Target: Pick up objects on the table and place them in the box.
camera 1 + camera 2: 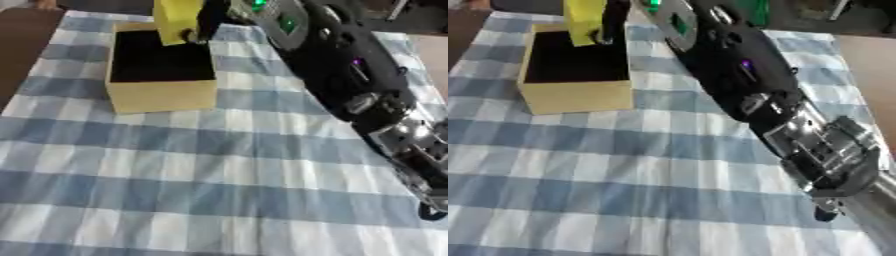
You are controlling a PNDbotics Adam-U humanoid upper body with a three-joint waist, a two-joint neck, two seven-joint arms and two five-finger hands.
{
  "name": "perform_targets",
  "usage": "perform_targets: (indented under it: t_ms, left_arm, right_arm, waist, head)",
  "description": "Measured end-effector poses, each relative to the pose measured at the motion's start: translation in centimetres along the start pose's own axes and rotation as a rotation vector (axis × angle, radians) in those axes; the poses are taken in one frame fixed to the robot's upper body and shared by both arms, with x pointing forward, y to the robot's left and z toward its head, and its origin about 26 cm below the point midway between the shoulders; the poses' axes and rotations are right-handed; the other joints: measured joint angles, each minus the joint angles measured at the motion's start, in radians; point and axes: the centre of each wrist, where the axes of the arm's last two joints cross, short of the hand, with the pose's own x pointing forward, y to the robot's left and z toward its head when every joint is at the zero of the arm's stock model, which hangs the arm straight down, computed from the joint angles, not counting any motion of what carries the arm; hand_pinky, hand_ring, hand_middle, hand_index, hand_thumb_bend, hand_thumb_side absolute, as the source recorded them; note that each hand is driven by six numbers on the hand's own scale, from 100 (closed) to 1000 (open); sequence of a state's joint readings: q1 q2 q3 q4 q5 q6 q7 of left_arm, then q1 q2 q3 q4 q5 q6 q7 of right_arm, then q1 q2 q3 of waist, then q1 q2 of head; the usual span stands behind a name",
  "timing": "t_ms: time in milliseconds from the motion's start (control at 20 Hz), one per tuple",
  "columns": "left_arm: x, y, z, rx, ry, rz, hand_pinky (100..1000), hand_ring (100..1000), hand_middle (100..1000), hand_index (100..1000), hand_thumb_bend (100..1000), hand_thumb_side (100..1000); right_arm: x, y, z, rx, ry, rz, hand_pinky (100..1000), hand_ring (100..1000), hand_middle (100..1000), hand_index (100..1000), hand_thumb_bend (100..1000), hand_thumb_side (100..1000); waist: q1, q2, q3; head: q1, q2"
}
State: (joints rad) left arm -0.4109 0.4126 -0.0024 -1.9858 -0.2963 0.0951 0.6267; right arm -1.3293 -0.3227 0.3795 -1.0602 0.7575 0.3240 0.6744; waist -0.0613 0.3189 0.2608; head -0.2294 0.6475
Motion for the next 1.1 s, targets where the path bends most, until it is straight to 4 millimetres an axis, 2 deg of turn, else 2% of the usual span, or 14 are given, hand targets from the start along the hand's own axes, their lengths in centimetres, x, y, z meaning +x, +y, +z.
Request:
perform_targets:
  t_ms: [400, 550, 600, 650, 700, 750, 800, 900, 1100]
  left_arm:
    - [0.1, -0.1, -0.1, -0.002, -0.003, 0.006, 947, 701, 520, 725, 100, 261]
    - [0.1, -0.1, -0.1, -0.004, -0.004, 0.01, 947, 701, 520, 724, 100, 261]
    - [0.1, -0.2, -0.1, -0.005, -0.003, 0.011, 947, 701, 520, 724, 100, 261]
    - [0.2, -0.2, 0.0, -0.004, -0.002, 0.013, 947, 701, 520, 724, 100, 262]
    - [0.2, -0.2, 0.0, -0.003, -0.002, 0.015, 947, 701, 520, 724, 100, 262]
    - [0.2, -0.3, -0.1, -0.002, -0.001, 0.018, 947, 701, 520, 724, 100, 262]
    - [0.3, -0.3, -0.1, -0.002, -0.002, 0.019, 947, 701, 520, 724, 100, 262]
    - [0.3, -0.3, -0.1, -0.002, -0.002, 0.02, 946, 701, 520, 724, 100, 262]
    - [0.3, -0.3, -0.1, -0.002, -0.002, 0.02, 947, 702, 520, 724, 100, 263]
  right_arm:
    - [-0.8, 2.1, -2.4, -0.015, 0.074, -0.013, 955, 973, 642, 779, 100, 100]
    - [-0.9, 2.9, -3.1, -0.023, 0.089, -0.015, 958, 978, 660, 807, 100, 100]
    - [-0.9, 3.1, -3.3, -0.024, 0.091, -0.015, 963, 986, 708, 858, 100, 100]
    - [-1.0, 3.4, -3.4, -0.022, 0.094, -0.016, 967, 992, 743, 889, 100, 129]
    - [-1.0, 3.7, -3.6, -0.017, 0.093, -0.018, 976, 1000, 793, 934, 100, 207]
    - [-1.0, 3.9, -3.8, -0.011, 0.089, -0.017, 978, 1000, 806, 947, 100, 230]
    - [-1.0, 4.1, -3.9, -0.002, 0.081, -0.016, 992, 1000, 888, 1000, 100, 396]
    - [-0.9, 4.3, -4.0, 0.013, 0.061, -0.009, 1000, 1000, 912, 1000, 190, 498]
    - [-0.9, 4.2, -4.0, 0.019, 0.032, 0.002, 1000, 1000, 932, 1000, 295, 531]
  waist:
    - [-0.009, 0.016, 0.016]
    - [-0.009, 0.022, 0.021]
    - [-0.009, 0.023, 0.022]
    - [-0.009, 0.025, 0.024]
    - [-0.009, 0.026, 0.026]
    - [-0.009, 0.028, 0.028]
    - [-0.009, 0.028, 0.028]
    - [-0.009, 0.03, 0.029]
    - [-0.009, 0.031, 0.029]
  head:
    - [-0.029, -0.008]
    - [-0.04, -0.01]
    - [-0.043, -0.013]
    - [-0.045, -0.016]
    - [-0.046, -0.018]
    - [-0.046, -0.018]
    - [-0.046, -0.019]
    - [-0.045, -0.023]
    - [-0.04, -0.025]
